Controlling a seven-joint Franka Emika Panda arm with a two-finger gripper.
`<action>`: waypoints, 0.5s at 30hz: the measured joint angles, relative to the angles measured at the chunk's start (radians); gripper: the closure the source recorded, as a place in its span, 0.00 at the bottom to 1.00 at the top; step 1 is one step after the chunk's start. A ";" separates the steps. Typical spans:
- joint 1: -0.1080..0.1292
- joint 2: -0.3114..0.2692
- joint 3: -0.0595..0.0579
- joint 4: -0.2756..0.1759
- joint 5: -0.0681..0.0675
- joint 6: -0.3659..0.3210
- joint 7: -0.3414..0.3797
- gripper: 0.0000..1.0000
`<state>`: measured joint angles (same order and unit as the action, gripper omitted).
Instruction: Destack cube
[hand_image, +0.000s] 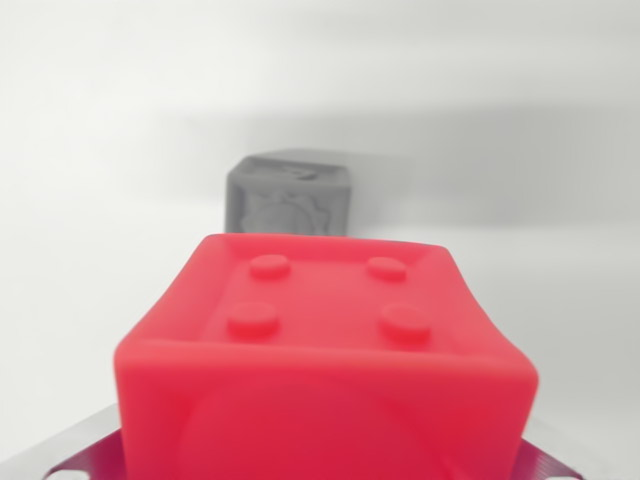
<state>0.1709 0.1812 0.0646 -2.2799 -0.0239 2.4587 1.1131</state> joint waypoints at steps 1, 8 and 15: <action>-0.004 0.000 -0.001 -0.001 0.000 0.000 -0.010 1.00; -0.024 -0.001 -0.003 -0.006 0.001 0.003 -0.067 1.00; -0.045 -0.002 -0.005 -0.013 0.002 0.008 -0.126 1.00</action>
<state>0.1255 0.1789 0.0594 -2.2930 -0.0219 2.4671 0.9869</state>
